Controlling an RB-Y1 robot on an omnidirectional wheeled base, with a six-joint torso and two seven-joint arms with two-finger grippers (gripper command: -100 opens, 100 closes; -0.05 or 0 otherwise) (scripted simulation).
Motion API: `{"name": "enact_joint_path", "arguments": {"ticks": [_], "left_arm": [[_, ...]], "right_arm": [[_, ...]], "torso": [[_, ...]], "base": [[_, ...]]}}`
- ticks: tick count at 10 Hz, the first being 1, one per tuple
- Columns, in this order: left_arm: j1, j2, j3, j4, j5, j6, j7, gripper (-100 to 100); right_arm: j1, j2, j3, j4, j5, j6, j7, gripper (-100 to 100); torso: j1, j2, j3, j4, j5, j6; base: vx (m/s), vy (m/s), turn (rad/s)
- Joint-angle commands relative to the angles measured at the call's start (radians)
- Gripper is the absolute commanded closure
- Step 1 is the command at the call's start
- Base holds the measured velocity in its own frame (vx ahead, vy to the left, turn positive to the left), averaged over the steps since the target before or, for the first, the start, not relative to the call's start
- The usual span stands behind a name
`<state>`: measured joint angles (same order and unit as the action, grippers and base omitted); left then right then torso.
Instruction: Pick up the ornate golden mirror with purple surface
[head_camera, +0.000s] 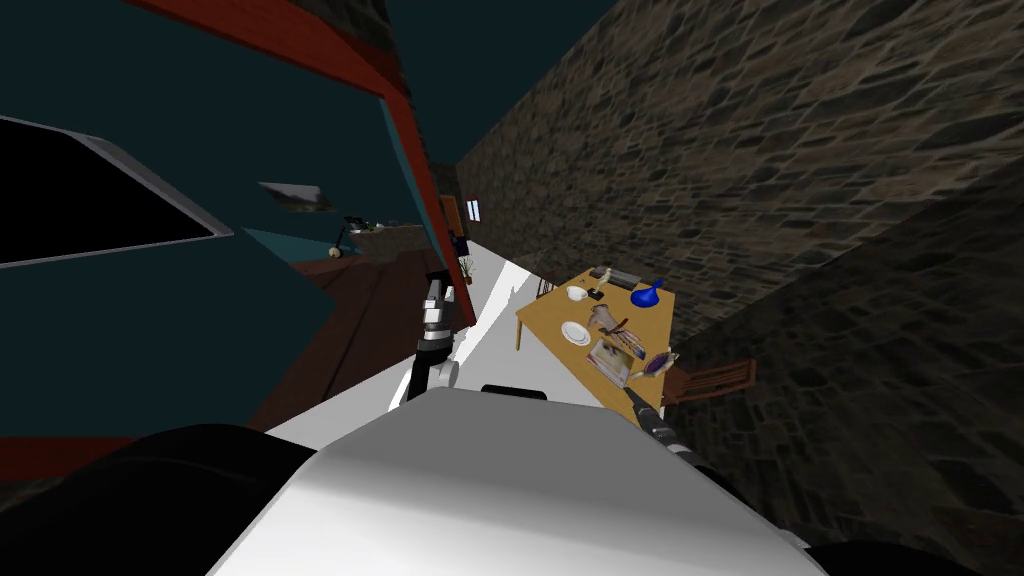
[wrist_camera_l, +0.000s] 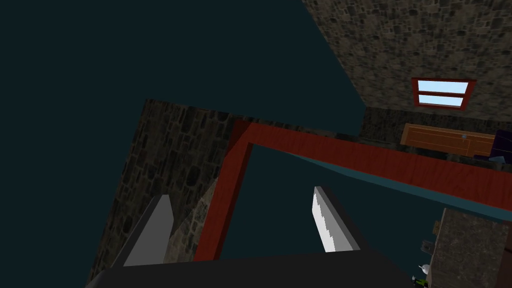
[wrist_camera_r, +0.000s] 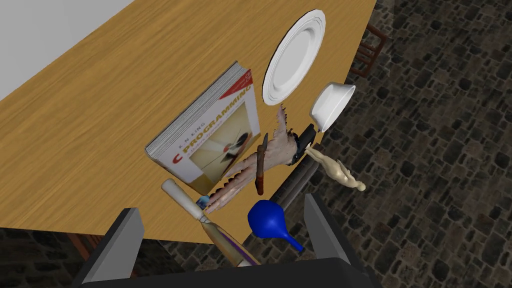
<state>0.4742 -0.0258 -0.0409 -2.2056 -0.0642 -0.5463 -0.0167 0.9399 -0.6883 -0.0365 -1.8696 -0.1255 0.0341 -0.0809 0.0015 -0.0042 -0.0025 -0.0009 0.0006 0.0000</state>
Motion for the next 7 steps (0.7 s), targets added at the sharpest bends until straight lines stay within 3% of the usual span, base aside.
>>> {"name": "enact_joint_path", "arguments": {"ticks": [1, 7], "left_arm": [[0.000, 0.000, 0.000, 0.000, 0.000, 0.000, 0.000, 0], [0.000, 0.000, 0.000, 0.000, 0.000, 0.000, 0.000, 0]], "right_arm": [[0.022, -0.049, -0.012, 0.012, -0.013, 0.036, 0.004, -100], [0.120, -0.230, -0.056, 0.096, -0.044, 0.170, 0.058, -100]], "torso": [[0.000, 0.000, 0.000, 0.000, 0.000, 0.000], [-0.001, -0.003, -0.002, -0.001, 0.000, 0.000]], "base": [[0.058, 0.021, 0.105], [0.105, 0.006, 0.154]]}}
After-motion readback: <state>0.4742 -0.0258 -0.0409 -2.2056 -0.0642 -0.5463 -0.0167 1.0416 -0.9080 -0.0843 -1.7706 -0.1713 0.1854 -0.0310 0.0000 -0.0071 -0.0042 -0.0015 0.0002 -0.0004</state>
